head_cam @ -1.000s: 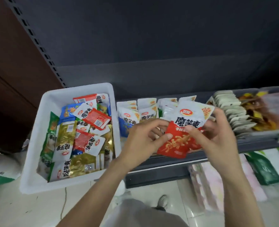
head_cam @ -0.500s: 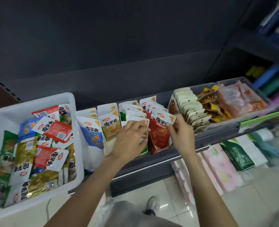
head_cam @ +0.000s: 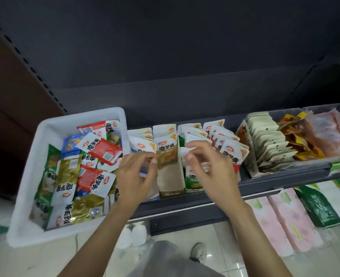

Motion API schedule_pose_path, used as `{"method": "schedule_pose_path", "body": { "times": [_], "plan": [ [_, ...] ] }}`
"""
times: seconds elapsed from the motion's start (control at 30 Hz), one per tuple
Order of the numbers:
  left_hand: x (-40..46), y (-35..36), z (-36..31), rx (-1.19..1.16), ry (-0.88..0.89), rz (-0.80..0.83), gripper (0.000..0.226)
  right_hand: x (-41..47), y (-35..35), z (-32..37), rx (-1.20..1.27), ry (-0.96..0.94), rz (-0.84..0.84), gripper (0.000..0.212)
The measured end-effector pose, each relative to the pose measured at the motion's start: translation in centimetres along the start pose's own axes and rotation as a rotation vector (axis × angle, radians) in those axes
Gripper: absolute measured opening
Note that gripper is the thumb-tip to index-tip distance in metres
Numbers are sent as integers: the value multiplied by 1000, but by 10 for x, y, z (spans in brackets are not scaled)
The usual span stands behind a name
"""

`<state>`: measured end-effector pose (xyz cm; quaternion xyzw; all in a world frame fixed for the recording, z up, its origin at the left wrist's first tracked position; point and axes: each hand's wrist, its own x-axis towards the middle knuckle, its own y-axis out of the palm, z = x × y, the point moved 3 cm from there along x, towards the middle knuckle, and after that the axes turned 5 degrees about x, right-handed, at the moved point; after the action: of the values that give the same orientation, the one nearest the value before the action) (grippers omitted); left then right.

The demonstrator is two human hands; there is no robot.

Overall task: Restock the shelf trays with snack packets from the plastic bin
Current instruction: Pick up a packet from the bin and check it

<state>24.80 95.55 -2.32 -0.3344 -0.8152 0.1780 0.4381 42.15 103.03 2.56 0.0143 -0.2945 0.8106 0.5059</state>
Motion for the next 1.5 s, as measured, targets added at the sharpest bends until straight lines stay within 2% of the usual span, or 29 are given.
{"method": "schedule_pose_path", "body": {
  "times": [0.1, 0.2, 0.33, 0.4, 0.47, 0.6, 0.7, 0.73, 0.83, 0.87, 0.93, 1.0, 1.07, 1.17, 1.3, 1.5],
  "plan": [
    [-7, -37, 58, 192, -109, 79, 25, 9, 63, 23, -91, -99, 307, 21],
    [-19, -64, 121, 474, -211, 180, 14, 24, 131, 36, -141, -161, 478, 21],
    [-31, -76, 180, 639, -412, 395, 37, 59, 214, 37, -224, -183, 560, 23],
    [-32, -75, 197, 675, -483, 538, 53, 77, 254, 29, -346, -192, 594, 28],
    [-31, -74, 208, 672, -539, 613, 62, 91, 287, 20, -488, -178, 620, 35],
    [-28, -79, 213, 629, -560, 554, 55, 102, 320, 4, -748, -37, 671, 57],
    [-25, -85, 217, 538, -625, 492, 52, 95, 324, 10, -900, -78, 639, 33],
    [-25, -87, 219, 486, -671, 489, 53, 93, 320, 15, -911, -117, 617, 32],
    [-22, -92, 214, 170, -849, 432, 57, 95, 290, 31, -710, -99, 504, 37],
    [-19, -95, 206, 12, -907, 371, 56, 95, 276, 36, -561, -18, 462, 36],
    [-11, -102, 183, -353, -1004, 255, 51, 89, 252, 40, -96, 222, 432, 34],
    [-4, -109, 155, -656, -995, 237, 48, 76, 231, 42, 390, 452, 410, 35],
    [0, -114, 131, -736, -907, 297, 45, 65, 211, 43, 586, 566, 364, 36],
    [6, -117, 106, -683, -784, 335, 33, 53, 181, 44, 653, 580, 306, 38],
    [14, -111, 83, -636, -680, 408, 30, 48, 140, 43, 728, 514, 154, 35],
    [25, -83, 36, -517, -459, 523, 30, 42, 62, 34, 554, 338, 23, 21]
  ]
}}
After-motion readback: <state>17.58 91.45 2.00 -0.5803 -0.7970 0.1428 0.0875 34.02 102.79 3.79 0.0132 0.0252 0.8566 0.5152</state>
